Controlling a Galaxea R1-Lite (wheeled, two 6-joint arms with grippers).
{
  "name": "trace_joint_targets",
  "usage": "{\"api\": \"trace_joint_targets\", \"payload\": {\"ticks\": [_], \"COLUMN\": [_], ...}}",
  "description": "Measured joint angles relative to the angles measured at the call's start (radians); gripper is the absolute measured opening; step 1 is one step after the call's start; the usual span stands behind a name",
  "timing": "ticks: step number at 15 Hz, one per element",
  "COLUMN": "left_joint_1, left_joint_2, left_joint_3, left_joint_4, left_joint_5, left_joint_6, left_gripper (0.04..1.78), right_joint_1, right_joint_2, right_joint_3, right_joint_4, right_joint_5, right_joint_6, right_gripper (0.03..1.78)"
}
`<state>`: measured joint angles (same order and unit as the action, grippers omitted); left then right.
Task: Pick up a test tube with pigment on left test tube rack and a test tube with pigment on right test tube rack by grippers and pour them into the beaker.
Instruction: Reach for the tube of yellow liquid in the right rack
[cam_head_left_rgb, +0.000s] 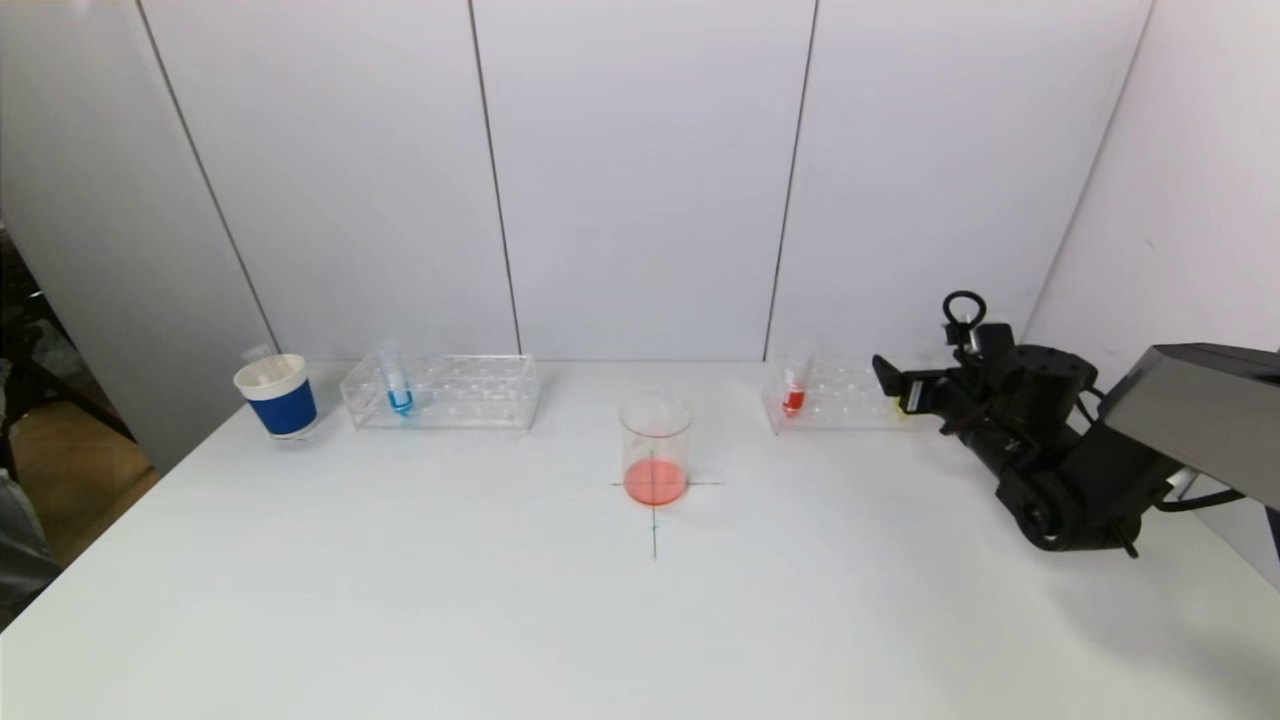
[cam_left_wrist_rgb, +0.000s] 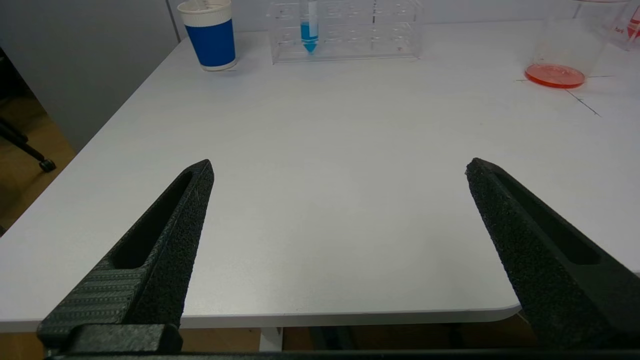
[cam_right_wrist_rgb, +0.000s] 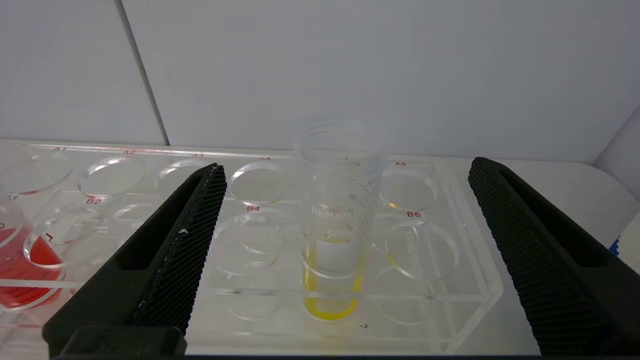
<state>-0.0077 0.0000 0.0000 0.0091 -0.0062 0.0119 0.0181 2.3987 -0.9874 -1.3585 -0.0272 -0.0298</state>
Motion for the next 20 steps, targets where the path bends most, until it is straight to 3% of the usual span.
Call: {"api": "trace_joint_targets", "payload": {"ticks": [20], "left_joint_1": [0.0], "left_joint_2": [0.0], "left_joint_3": [0.0], "left_joint_4": [0.0], "left_joint_5": [0.0], "left_joint_6": [0.0], "left_gripper": [1.76], "right_joint_1": [0.004], "right_joint_2": [0.035], "right_joint_3": [-0.057], "right_joint_4": [0.029], "right_joint_5": [-0.008], "right_joint_6": [-0.002], "right_gripper": [1.73]}}
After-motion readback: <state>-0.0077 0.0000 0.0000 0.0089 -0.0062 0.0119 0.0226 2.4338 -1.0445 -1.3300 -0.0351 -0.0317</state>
